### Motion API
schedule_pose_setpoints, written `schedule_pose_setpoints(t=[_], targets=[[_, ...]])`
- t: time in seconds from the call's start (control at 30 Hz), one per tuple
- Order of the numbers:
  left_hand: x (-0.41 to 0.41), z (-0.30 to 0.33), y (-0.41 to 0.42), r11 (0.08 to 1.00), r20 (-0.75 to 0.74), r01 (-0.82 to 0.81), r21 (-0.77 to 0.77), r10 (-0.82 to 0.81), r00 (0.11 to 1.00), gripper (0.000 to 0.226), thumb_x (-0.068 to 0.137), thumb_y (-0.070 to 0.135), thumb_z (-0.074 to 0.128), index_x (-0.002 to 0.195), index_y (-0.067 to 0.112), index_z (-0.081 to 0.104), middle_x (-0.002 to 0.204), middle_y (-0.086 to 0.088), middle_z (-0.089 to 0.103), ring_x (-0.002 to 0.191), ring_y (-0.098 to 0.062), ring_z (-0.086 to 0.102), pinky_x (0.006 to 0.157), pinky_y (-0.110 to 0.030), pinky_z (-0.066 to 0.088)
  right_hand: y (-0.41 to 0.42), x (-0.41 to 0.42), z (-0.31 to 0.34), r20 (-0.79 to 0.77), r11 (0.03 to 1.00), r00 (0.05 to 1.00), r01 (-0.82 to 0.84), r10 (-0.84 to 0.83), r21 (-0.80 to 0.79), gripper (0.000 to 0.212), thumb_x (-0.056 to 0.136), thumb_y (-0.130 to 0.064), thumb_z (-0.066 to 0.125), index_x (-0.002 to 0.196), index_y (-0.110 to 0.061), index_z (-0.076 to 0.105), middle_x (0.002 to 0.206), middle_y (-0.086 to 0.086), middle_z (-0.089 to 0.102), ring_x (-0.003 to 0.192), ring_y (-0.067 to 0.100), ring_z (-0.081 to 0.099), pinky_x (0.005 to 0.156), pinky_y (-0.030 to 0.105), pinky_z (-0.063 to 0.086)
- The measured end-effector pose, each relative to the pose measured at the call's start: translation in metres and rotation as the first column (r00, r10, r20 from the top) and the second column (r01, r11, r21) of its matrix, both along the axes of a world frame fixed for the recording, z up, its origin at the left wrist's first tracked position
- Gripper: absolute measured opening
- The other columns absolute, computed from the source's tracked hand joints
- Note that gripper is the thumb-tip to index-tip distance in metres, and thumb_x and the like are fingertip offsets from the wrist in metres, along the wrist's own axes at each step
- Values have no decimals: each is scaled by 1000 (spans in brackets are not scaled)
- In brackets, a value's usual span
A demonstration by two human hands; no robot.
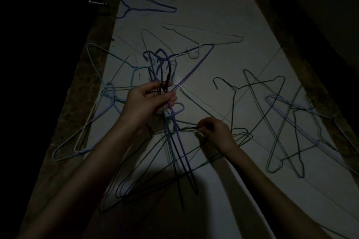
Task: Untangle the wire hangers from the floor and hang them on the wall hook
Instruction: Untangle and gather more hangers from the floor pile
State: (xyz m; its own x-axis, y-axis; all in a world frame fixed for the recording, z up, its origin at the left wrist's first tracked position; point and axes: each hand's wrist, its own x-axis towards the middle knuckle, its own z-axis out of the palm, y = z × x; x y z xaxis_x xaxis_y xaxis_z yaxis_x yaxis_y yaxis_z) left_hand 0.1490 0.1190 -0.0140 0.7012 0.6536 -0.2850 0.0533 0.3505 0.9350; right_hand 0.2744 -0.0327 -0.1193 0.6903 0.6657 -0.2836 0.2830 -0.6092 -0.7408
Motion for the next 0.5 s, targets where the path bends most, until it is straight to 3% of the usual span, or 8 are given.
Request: schedule_pose_setpoints(t=[0.07, 0.17, 0.33, 0.5], targets=[[-1, -1, 2, 1000, -37, -6, 7, 6, 999, 20, 83, -4, 61, 93, 13, 65, 88, -14, 71, 76, -18, 70, 66, -18, 55, 1, 4, -15, 145, 987, 981, -114, 129, -109, 24, 82, -8, 66, 105, -3, 66, 102, 12, 63, 96, 21, 59, 78, 21, 43], [-4, -3, 5, 1000, -74, 8, 17, -6, 997, 19, 82, -2, 63, 93, 13, 66, 89, -16, 71, 77, -19, 70, 66, -18, 55, 5, 5, -25, 224, 967, 955, -149, 195, -204, 30, 84, -14, 64, 113, -9, 63, 110, 13, 60, 107, 26, 52, 82, 27, 40], [-10, -9, 11, 999, -87, -34, -8, 33, 996, 18, 84, -4, 61, 93, 11, 66, 83, -12, 73, 78, -20, 71, 72, -23, 57, 6, 3, -25, 301, 936, 914, -177, 271, -304, 13, 87, -11, 55, 95, -9, 65, 99, 11, 59, 99, 25, 52, 71, 31, 40], [-16, -13, 14, 999, -107, -54, 1, 54, 993, 17, 84, -2, 61, 92, 12, 66, 80, -8, 74, 78, -17, 72, 72, -22, 57, 0, 12, -14, 490, 937, 822, -137, 289, -323, 11, 80, -6, 56, 85, -14, 62, 93, 3, 60, 92, 23, 53, 64, 29, 16]])
